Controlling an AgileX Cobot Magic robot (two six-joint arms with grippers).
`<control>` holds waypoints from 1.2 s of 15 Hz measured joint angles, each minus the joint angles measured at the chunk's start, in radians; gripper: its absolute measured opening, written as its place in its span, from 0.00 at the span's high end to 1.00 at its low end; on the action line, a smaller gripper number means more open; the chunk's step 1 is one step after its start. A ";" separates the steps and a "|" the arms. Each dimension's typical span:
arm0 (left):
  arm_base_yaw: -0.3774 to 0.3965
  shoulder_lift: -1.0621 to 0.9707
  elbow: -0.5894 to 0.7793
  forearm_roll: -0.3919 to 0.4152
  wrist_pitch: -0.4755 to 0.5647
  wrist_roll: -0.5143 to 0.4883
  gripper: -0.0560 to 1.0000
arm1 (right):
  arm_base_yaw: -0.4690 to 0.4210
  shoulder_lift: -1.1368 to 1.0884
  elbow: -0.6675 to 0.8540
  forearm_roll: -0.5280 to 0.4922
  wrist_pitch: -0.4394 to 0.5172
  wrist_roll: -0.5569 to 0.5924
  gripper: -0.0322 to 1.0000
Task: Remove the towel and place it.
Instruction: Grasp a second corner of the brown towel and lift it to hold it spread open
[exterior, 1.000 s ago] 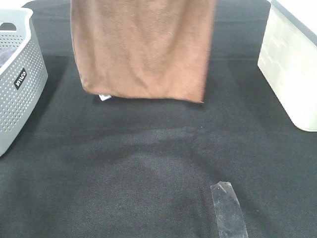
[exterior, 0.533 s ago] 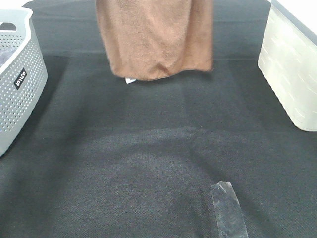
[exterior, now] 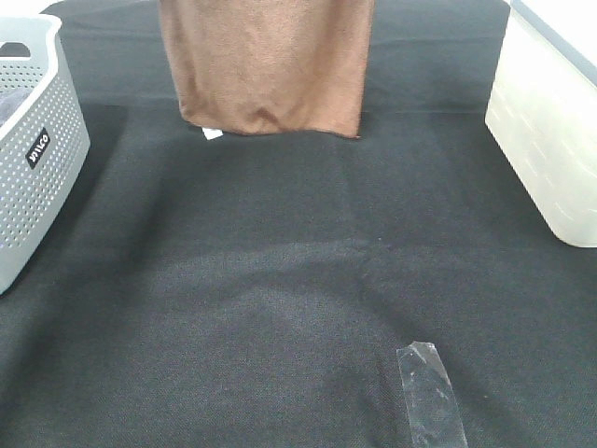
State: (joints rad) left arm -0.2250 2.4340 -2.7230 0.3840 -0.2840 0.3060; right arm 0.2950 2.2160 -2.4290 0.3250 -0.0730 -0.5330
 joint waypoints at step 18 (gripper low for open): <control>-0.087 -0.095 -0.022 -0.197 1.266 -0.116 0.95 | -0.035 -0.087 -0.006 0.029 0.932 0.200 0.96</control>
State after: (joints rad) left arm -0.3120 2.3390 -2.7450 0.1870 0.9820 0.1900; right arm 0.2600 2.1290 -2.4350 0.3540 0.8590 -0.3330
